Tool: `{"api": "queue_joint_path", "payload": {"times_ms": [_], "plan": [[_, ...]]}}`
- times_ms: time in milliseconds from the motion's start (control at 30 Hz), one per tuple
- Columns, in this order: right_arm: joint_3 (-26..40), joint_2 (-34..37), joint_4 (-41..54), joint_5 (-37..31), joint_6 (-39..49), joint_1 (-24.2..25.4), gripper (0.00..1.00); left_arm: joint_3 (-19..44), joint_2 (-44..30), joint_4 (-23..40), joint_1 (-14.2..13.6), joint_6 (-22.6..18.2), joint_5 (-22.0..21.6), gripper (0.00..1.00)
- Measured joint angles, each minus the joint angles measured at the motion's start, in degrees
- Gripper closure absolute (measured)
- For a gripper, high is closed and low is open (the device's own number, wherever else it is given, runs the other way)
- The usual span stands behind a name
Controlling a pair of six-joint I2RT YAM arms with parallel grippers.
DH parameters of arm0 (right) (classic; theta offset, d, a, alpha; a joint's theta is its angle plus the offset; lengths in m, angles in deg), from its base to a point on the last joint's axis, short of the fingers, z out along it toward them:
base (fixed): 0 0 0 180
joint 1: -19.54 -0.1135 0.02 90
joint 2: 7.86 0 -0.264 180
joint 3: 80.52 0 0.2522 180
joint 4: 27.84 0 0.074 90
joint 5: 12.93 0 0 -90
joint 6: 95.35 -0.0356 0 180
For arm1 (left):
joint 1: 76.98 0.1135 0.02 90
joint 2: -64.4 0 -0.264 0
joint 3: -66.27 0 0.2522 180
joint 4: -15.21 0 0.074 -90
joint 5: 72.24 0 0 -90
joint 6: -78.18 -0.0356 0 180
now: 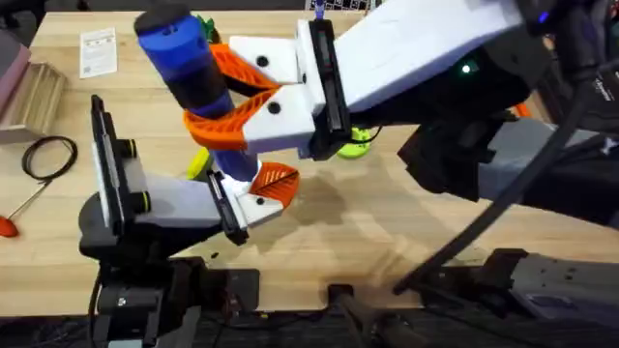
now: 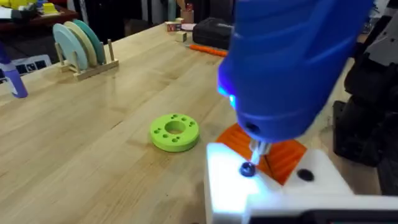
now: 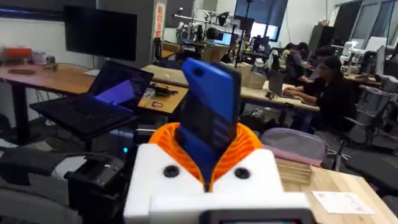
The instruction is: Pick up the gripper from the table and insert it into the empty holder that is missing its gripper. Then pick up a screw, insert it into the mounting hole, and use the screwdriver to tighten it. Finally, clean up the table by picking up the vegetable and placing it into the bucket.
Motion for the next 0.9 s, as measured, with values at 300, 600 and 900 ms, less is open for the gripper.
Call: {"api": "queue_joint_path", "payload": {"times_ms": [300, 600, 900], "plan": [[0.0, 0.0, 0.0, 0.0, 0.3, 0.0, 0.976, 0.0, 0.0, 0.0, 0.0, 0.0, 0.0, 0.986], [0.0, 1.4, -0.2, 0.0, 0.7, 0.0, 0.976, 0.0, 0.0, 0.0, 0.0, 0.0, 0.0, 0.986], [0.0, 1.7, -0.5, 0.0, 0.7, 0.0, 0.976, 0.0, 0.0, 0.0, 0.0, 0.0, 0.0, 0.986]]}}
